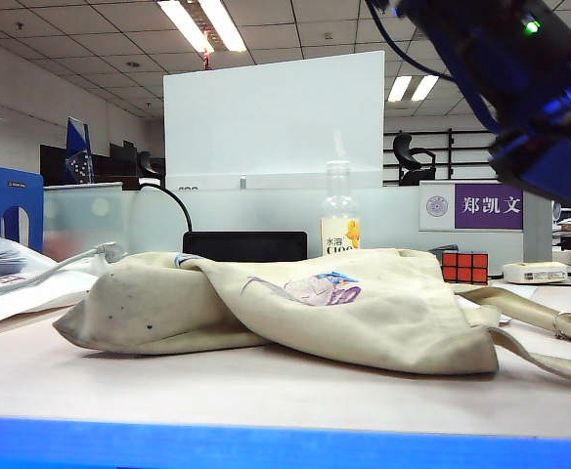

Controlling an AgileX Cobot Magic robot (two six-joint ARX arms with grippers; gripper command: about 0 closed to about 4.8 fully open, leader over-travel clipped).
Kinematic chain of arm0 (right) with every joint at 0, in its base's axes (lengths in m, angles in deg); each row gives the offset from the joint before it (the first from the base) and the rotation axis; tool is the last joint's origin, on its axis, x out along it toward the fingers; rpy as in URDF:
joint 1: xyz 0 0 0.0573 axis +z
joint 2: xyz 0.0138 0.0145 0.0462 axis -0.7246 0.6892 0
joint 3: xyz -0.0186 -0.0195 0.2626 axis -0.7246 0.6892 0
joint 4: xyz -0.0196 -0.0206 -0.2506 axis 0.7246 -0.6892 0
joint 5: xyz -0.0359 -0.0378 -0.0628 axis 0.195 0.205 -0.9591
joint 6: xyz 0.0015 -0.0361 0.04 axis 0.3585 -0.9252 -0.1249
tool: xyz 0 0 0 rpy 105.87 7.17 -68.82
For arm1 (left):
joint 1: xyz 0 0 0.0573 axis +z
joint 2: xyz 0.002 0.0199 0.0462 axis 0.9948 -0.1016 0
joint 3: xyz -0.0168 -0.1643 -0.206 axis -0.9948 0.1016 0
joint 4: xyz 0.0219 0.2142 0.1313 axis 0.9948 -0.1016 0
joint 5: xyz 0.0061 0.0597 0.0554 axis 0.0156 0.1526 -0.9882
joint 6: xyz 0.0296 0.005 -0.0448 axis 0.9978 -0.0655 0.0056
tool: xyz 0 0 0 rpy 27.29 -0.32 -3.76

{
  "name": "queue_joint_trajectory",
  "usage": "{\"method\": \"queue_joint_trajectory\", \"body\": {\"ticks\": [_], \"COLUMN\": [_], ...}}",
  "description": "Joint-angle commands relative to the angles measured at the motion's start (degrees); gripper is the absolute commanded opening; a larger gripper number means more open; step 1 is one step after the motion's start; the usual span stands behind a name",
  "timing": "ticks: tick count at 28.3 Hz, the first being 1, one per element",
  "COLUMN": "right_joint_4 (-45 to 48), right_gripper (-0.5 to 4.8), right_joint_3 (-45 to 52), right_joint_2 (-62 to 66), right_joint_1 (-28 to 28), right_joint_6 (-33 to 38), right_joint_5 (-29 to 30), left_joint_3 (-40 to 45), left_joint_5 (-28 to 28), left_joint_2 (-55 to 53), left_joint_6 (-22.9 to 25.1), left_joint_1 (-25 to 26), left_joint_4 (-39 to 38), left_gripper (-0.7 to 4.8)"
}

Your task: Take the glasses case out of the canvas bag and put it on the table.

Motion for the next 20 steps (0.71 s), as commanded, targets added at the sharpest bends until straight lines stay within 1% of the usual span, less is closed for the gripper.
{"method": "queue_joint_trajectory", "body": {"ticks": [1, 6, 9, 10, 14, 18, 20], "right_joint_4": [-1.2, -1.5, -1.6, -1.6, -2.6, -6.2, -7.5], "right_gripper": [-0.05, -0.05, -0.05, -0.05, -0.05, -0.05, -0.05], "right_joint_3": [-0.2, -1.5, -3.1, -3.8, -5.6, -6.8, -7.0], "right_joint_2": [0.2, 0.2, 0.2, 0.2, 0.2, 0.2, 0.2], "right_joint_1": [0.7, 2.1, 3.9, 4.8, 7.8, 11.1, 12.4], "right_joint_6": [-1.2, -6.2, -9.2, -9.6, -9.8, -11.0, -11.0], "right_joint_5": [-0.6, -2.4, -4.1, -4.7, -7.7, -11.5, -12.1], "left_joint_3": [-1.0, -1.0, -1.0, -1.0, -1.0, -1.0, -1.1], "left_joint_5": [2.6, 3.7, 7.1, 8.0, 8.4, 9.9, 9.7], "left_joint_2": [-1.7, -3.7, -4.6, -5.1, -6.8, -8.5, -9.5], "left_joint_6": [-2.4, -2.2, -3.3, -4.1, -6.7, -9.4, -11.0], "left_joint_1": [-1.5, -2.5, -2.8, -2.8, -3.2, -4.1, -4.9], "left_joint_4": [-2.9, -5.9, -5.5, -5.1, -2.7, 0.9, 3.0], "left_gripper": [4.67, 4.67, 4.67, 4.67, 4.67, 4.67, 4.66]}}
